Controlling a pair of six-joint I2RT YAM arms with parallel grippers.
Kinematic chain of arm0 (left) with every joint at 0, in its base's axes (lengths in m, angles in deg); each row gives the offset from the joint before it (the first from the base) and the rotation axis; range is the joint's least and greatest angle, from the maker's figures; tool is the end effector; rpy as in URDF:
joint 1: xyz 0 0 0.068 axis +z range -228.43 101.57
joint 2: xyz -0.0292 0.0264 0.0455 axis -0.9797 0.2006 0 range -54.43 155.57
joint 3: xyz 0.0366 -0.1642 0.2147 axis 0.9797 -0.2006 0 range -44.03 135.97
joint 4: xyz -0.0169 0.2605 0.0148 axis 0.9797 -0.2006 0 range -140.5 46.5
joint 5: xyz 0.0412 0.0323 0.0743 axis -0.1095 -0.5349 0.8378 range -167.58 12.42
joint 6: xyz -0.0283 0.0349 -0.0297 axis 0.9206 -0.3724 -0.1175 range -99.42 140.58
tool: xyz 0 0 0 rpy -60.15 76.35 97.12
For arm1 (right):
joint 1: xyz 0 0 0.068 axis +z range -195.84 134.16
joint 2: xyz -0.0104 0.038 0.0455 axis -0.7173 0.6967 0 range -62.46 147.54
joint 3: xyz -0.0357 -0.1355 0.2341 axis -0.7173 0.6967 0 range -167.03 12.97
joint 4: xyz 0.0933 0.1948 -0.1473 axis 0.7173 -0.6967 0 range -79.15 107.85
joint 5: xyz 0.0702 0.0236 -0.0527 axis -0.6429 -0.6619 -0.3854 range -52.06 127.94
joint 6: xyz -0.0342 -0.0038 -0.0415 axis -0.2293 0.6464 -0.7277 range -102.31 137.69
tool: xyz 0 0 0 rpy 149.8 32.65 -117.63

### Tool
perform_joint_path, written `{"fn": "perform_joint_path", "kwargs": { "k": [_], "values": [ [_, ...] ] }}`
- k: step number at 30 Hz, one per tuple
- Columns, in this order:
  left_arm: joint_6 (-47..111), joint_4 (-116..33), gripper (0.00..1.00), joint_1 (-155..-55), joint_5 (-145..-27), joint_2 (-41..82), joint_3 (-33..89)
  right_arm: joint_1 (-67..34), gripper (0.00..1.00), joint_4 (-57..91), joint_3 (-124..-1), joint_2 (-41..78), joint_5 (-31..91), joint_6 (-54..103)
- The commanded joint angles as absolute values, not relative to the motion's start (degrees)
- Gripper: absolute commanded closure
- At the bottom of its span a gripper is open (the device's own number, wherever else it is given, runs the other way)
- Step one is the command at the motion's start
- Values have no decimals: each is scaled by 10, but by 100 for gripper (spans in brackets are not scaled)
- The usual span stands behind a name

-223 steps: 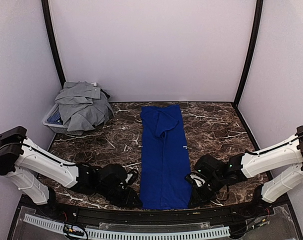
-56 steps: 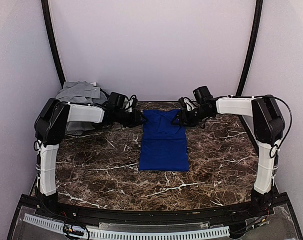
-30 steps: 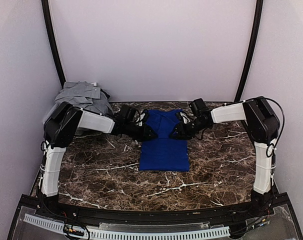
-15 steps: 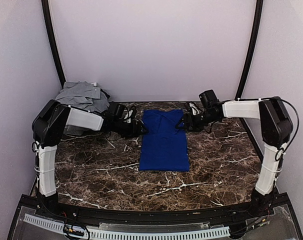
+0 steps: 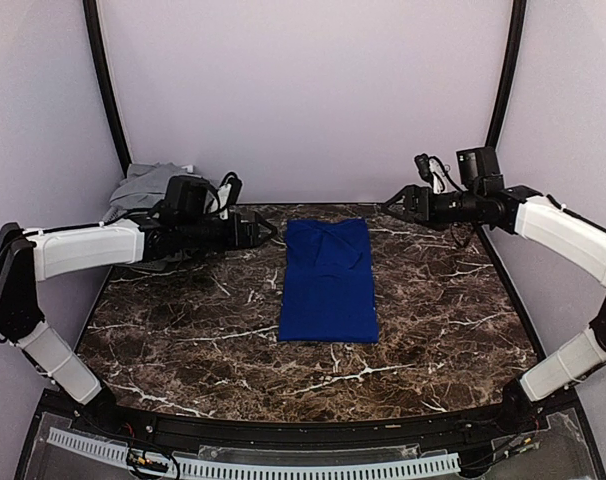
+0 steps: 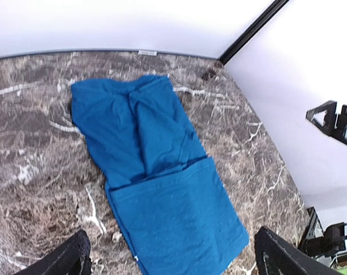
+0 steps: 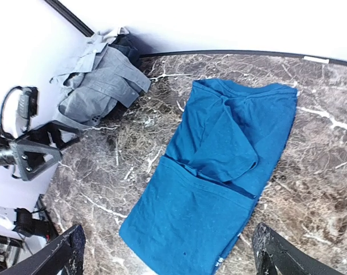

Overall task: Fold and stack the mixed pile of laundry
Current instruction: Smooth out the 2/3-rectangle-folded T-shirt at the center of the board.

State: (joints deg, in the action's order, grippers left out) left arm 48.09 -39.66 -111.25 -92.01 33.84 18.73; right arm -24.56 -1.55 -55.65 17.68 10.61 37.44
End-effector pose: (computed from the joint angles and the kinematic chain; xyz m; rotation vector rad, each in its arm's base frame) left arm 0.2976 -0.2025 0.2859 0.2708 2.0384 -0.9229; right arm 0.2898 0.1304 0.3292 -0.3267 2.1579 0.9219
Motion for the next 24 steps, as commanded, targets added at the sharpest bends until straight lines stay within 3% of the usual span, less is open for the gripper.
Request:
{"fn": "perform_joint_path", "kwargs": {
  "k": [1, 11, 24],
  "values": [
    [484, -393, 1, -1129, -1027, 348, 165, -240, 1, 26, -514, 176, 17, 440],
    [609, -250, 1, -1253, -1162, 448, 117, -157, 1, 363, -288, 202, -156, 693],
    [699, -126, 1, -1270, -1181, 560, 93, -122, 1, 603, -240, 392, -179, 828]
  ]
}}
